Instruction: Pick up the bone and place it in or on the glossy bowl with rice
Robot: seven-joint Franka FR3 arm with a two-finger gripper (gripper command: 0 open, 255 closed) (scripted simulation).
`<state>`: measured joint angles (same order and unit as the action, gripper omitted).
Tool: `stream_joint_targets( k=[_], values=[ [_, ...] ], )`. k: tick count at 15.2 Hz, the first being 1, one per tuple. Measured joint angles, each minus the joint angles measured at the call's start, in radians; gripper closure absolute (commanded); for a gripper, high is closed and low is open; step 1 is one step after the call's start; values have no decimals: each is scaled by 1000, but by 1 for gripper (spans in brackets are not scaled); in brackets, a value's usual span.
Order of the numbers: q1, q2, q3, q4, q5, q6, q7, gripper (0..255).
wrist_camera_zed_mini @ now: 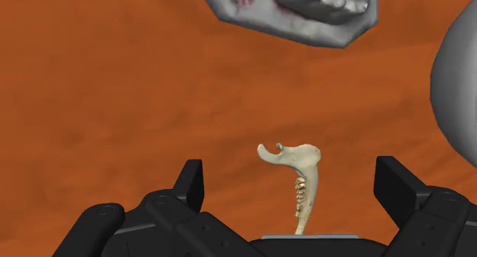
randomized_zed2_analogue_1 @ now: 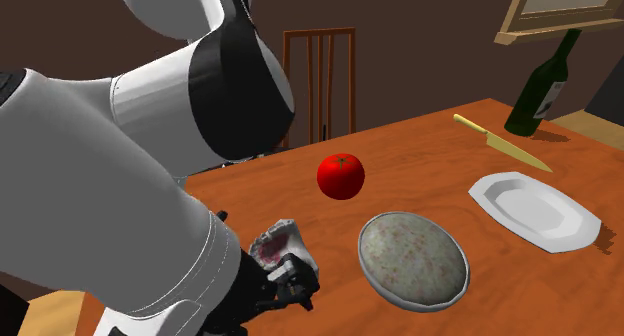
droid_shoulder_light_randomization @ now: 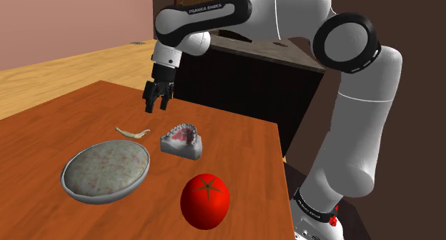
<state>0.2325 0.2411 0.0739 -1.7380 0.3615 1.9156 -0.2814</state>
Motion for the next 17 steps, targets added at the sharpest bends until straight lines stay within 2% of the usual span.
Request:
stream_joint_targets(
  k=[8,10,17],
  values=[
    [43,284,53,331,5,-49,-50,0],
    [50,309,56,348,5,-40,-52,0],
    [66,330,62,304,10,28,-59,0]
  ],
)
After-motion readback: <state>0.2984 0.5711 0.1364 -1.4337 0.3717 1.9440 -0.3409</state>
